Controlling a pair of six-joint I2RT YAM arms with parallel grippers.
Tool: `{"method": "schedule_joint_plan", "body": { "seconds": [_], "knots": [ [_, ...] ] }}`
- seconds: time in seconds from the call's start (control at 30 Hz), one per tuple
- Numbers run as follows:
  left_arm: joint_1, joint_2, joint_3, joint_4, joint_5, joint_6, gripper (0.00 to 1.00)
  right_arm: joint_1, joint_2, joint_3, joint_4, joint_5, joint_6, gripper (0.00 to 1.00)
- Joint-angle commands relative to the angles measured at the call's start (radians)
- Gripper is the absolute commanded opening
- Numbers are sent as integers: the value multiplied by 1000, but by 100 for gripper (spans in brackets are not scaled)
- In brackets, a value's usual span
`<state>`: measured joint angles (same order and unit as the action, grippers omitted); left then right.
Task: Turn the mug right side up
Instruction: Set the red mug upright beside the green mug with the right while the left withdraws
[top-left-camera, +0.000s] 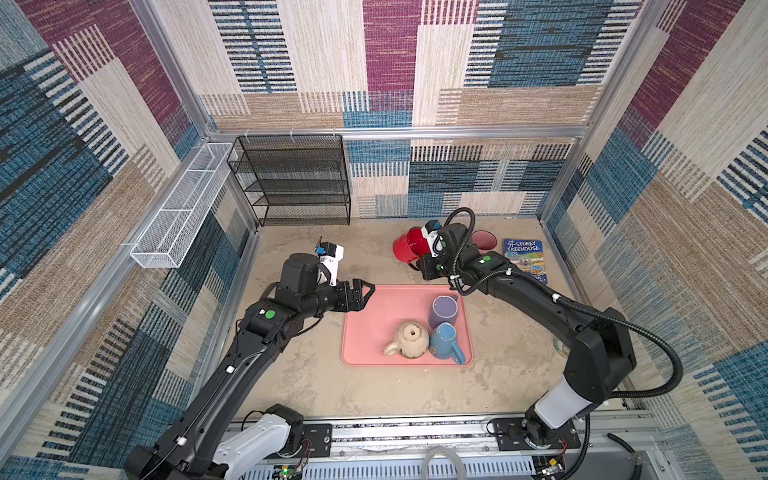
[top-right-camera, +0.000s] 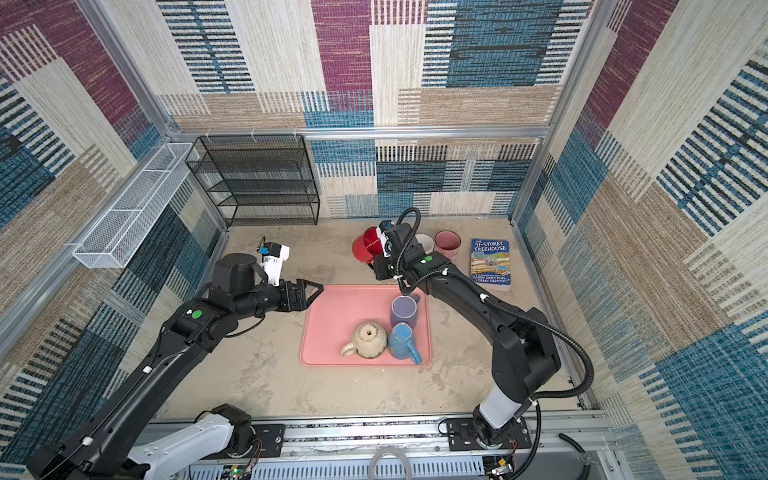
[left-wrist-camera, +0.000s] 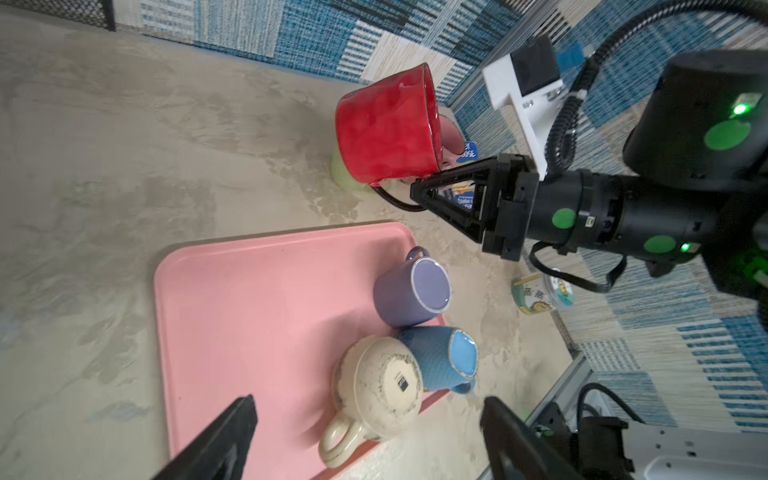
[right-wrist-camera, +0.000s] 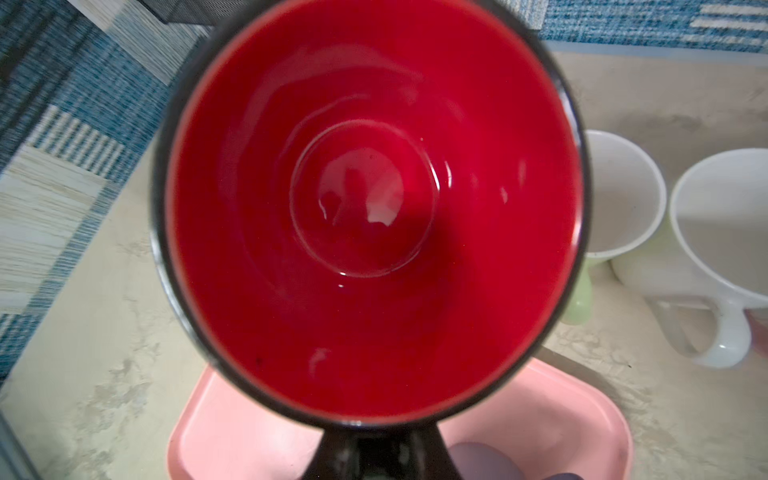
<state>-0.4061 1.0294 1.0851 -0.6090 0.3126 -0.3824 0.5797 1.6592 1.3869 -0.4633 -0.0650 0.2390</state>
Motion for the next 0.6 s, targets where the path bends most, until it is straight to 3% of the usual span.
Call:
{"method": "schedule_joint_plan", "body": {
  "seconds": [0.0, 0.2, 0.57],
  "knots": [
    [1, -5, 23, -161, -89, 101, 89, 14, 50, 56, -7, 77, -43, 0],
    [1, -8, 8, -231, -149, 148, 89, 22, 170, 158, -67, 130, -66, 0],
    [1, -8, -45, -223, -161, 160, 89, 20, 344, 328, -160, 193, -92, 0]
  ]
}}
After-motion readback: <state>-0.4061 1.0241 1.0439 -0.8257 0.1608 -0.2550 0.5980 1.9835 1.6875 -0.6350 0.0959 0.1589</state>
